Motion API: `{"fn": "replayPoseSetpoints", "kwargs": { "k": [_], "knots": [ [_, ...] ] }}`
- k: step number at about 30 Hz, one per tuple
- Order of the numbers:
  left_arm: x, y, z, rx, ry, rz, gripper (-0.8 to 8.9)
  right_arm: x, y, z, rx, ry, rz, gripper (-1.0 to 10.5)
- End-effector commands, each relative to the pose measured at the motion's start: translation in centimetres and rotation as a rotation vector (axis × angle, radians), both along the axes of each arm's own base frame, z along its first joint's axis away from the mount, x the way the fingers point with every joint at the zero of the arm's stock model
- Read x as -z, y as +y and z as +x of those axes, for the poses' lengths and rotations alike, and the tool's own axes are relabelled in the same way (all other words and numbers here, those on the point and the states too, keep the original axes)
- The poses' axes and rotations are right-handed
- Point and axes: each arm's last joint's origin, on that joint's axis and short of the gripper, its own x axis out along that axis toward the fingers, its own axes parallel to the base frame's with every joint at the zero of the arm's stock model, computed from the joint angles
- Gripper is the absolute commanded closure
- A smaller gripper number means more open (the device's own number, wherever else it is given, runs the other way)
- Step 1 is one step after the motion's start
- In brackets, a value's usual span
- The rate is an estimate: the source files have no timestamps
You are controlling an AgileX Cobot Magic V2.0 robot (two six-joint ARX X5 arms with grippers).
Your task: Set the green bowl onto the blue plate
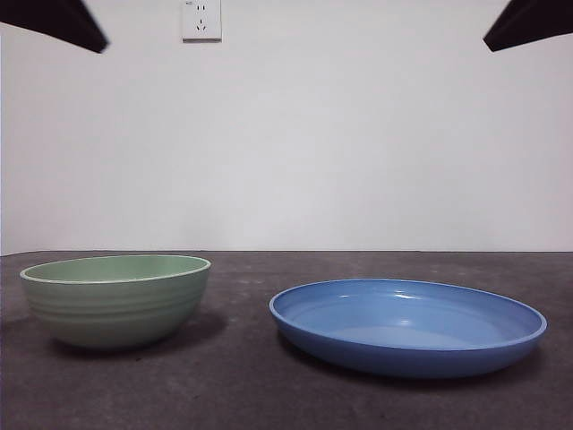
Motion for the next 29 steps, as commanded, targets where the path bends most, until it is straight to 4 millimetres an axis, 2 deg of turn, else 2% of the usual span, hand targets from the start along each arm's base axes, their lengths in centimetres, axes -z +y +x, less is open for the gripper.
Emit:
{"fn": "replayPoseSetpoints", "kwargs": {
  "k": [1, 7, 8, 10, 14, 17, 21, 24, 29],
  "knots": [
    [-0.42, -0.58, 0.35, 0.048, -0.028, 0.009, 7.84, -0.42, 0.12, 0.07, -0.022, -0.036, -0.019, 9.3],
    [-0.12, -1.01, 0.58, 0.073, -0.027, 0.024, 7.78, -0.44, 0.15, 0.08, -0.024, -0.040, -0.020, 9.2],
    [-0.14, -1.01, 0.60, 0.074, -0.030, 0.024, 7.60, -0.45, 0.15, 0.09, -0.026, -0.045, -0.023, 8.8],
    [-0.17, -1.02, 0.62, 0.074, -0.036, 0.024, 6.61, -0.44, 0.14, 0.10, -0.025, -0.048, -0.027, 7.4],
    [-0.21, -1.03, 0.65, 0.075, -0.043, 0.025, 3.09, -0.44, 0.13, 0.11, -0.020, -0.048, -0.030, 4.4],
    [-0.24, -1.03, 0.67, 0.075, -0.048, 0.025, 1.81, -0.48, 0.14, 0.14, -0.021, -0.054, -0.029, 3.9],
    [-0.34, -1.06, 0.76, 0.074, -0.061, 0.021, 1.82, -0.48, 0.13, 0.15, -0.018, -0.055, -0.030, 3.9],
    [-0.32, -1.08, 0.82, 0.073, -0.061, 0.020, 1.82, -0.44, 0.04, 0.23, 0.022, -0.055, -0.054, 3.3],
    [0.16, -0.97, 1.20, 0.020, -0.025, 0.048, 1.82, -0.43, 0.03, 0.23, 0.025, -0.054, -0.054, 3.3]
  ]
}}
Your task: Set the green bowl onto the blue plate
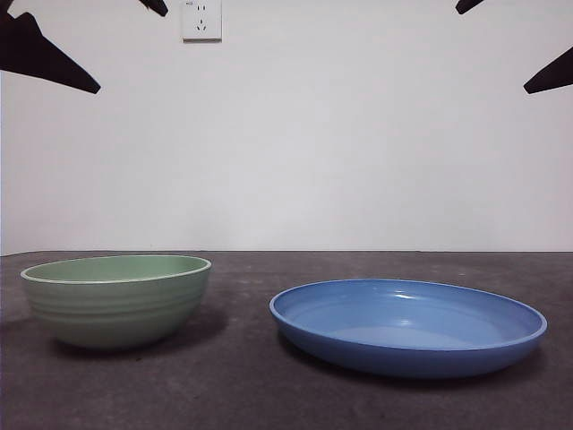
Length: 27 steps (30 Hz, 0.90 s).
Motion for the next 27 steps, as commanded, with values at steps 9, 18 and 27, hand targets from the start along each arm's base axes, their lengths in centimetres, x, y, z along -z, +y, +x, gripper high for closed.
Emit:
{"fn": "replayPoseSetpoints", "kwargs": {
  "k": [9, 18, 27],
  "knots": [
    [2.6, 0.3, 2.1, -0.191, 0.155, 0.208, 1.84, -0.4, 0.1, 0.1, -0.007, -0.015, -0.006, 2.9],
    [7.7, -0.4, 5.3, -0.171, 0.372, 0.310, 1.88, -0.4, 0.1, 0.1, -0.008, -0.016, -0.006, 2.9],
    [12.6, -1.1, 7.6, -0.125, 0.519, 0.391, 1.88, -0.4, 0.1, 0.1, -0.016, -0.015, 0.001, 2.9]
  ]
}}
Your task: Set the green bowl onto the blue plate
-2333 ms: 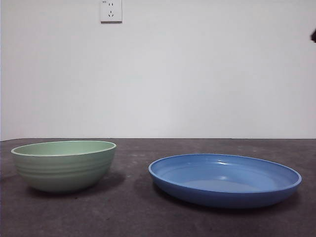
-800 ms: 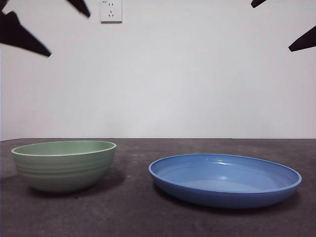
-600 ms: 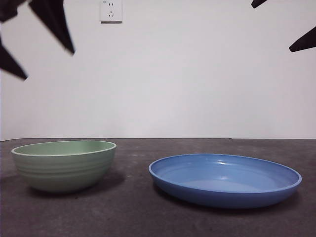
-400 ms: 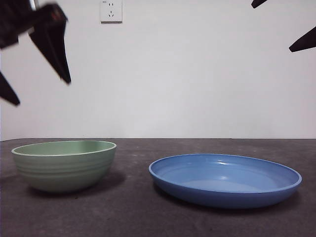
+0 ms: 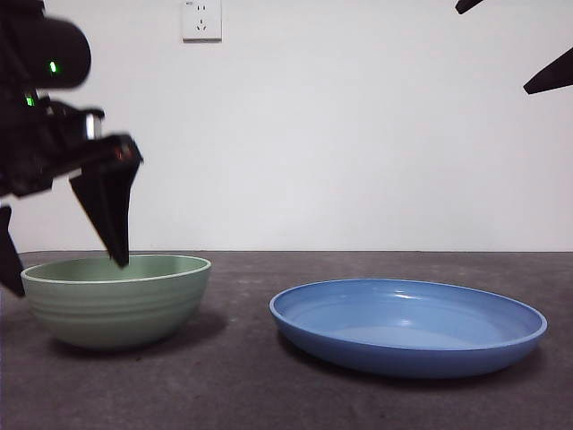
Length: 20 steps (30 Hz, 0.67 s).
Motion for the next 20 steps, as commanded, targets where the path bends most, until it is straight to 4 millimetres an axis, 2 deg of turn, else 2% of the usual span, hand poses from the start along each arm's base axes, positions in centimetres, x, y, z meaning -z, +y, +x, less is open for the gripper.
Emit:
{"fn": "replayPoseSetpoints", "kwargs": {
  "k": [1, 5, 7, 12, 14, 20],
  "knots": [
    [0.57, -0.25, 0.78, 0.021, 0.010, 0.013, 1.88, -0.46, 0.10, 0.11, -0.012, -0.021, -0.001, 2.9],
    [0.96, -0.29, 0.92, 0.021, 0.022, 0.016, 2.05, -0.46, 0.10, 0.11, -0.012, -0.021, -0.001, 2.9],
    [0.95, -0.27, 0.95, 0.020, 0.020, 0.016, 2.80, -0.46, 0.10, 0.12, -0.011, -0.022, -0.002, 2.9],
    [0.96, -0.18, 0.97, 0.017, 0.021, 0.016, 6.00, -0.52, 0.11, 0.15, -0.011, -0.029, -0.001, 2.9],
    [0.97, -0.18, 0.95, 0.018, 0.023, 0.017, 6.67, -0.52, 0.10, 0.16, -0.009, -0.029, -0.002, 2.9],
    [0.96, -0.18, 0.95, 0.020, 0.021, 0.017, 7.77, -0.51, 0.10, 0.15, -0.009, -0.029, -0.002, 2.9]
  ]
}}
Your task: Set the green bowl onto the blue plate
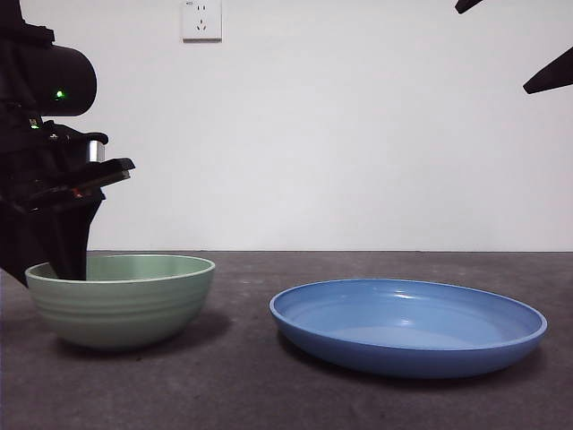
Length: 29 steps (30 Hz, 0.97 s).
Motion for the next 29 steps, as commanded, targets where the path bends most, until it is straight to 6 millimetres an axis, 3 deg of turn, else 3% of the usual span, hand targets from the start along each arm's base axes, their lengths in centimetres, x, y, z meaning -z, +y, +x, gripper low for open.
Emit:
{"fn": "replayPoseSetpoints", "kwargs": {
  "k": [1, 9, 15, 22, 29],
  "knots": [
    [-0.2, -0.1, 0.5, 0.017, -0.017, 0.003, 8.01, -0.5, 0.1, 0.1, -0.010, -0.027, -0.003, 2.9],
    [-0.6, -0.2, 0.8, 0.014, -0.037, 0.003, 7.99, -0.5, 0.1, 0.1, -0.010, -0.026, -0.002, 2.9],
    [-3.0, -1.0, 1.9, -0.060, -0.086, -0.041, 7.99, -0.5, 0.1, 0.1, -0.010, -0.027, -0.002, 2.9],
    [-6.6, -5.7, 2.1, 0.014, -0.182, -0.117, 7.99, -0.6, 0.1, 0.2, -0.009, -0.046, 0.001, 2.9],
    [-6.7, -12.5, 1.9, 0.172, -0.190, -0.149, 7.99, -1.0, 0.2, 0.4, -0.010, -0.089, 0.009, 2.9]
  ]
}}
